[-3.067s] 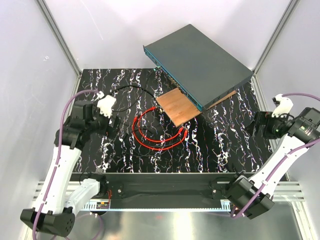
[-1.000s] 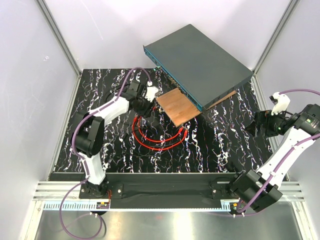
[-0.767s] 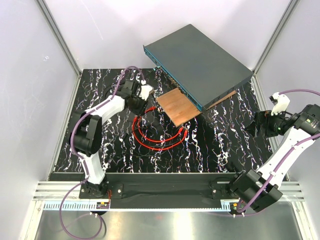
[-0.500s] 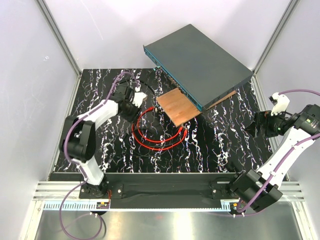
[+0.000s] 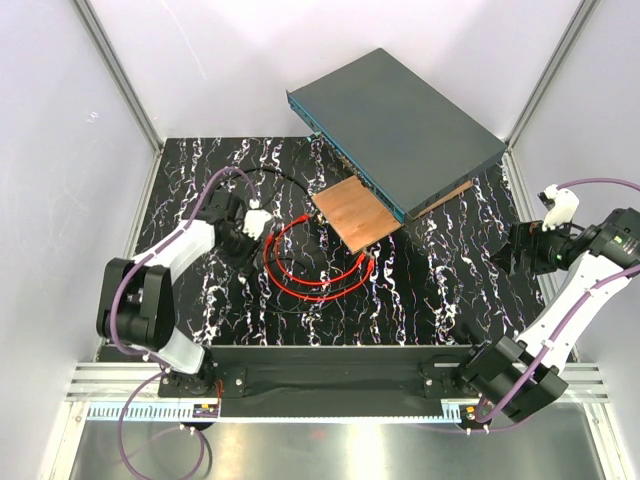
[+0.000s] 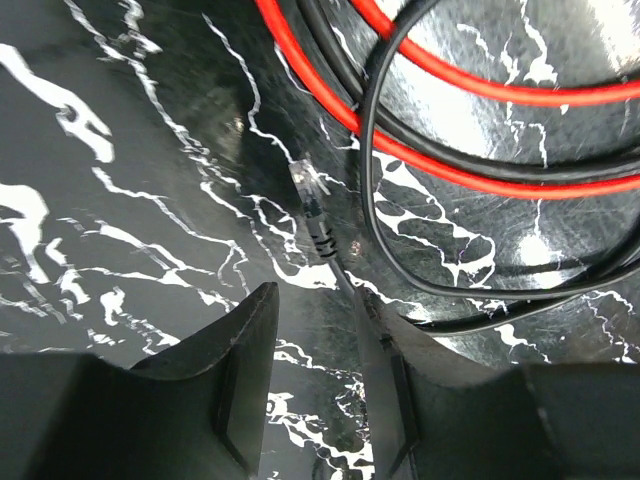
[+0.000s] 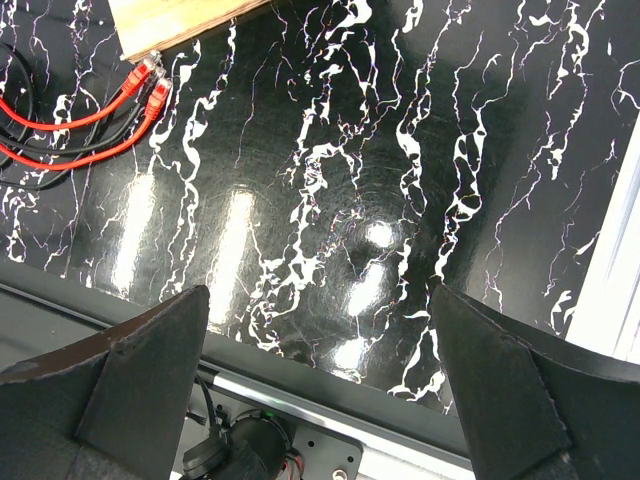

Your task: Insert the plug into the switch port

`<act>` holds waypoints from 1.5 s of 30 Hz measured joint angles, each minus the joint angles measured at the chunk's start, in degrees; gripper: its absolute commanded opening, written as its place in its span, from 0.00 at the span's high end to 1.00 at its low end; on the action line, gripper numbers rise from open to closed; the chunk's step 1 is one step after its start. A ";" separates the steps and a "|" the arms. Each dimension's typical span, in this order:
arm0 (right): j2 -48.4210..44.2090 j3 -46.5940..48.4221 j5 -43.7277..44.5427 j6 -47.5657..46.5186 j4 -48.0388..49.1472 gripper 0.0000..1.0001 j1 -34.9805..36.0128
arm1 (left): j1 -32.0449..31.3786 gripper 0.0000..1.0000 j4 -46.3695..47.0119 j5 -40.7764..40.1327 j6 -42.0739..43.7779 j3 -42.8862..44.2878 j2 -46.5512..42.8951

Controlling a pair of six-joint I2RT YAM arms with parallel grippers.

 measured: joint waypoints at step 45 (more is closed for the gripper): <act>1.18 10.84 -4.04 -0.63 -0.26 0.00 0.00 | -4.15 1.00 -18.58 -9.90 -7.87 42.93 -14.43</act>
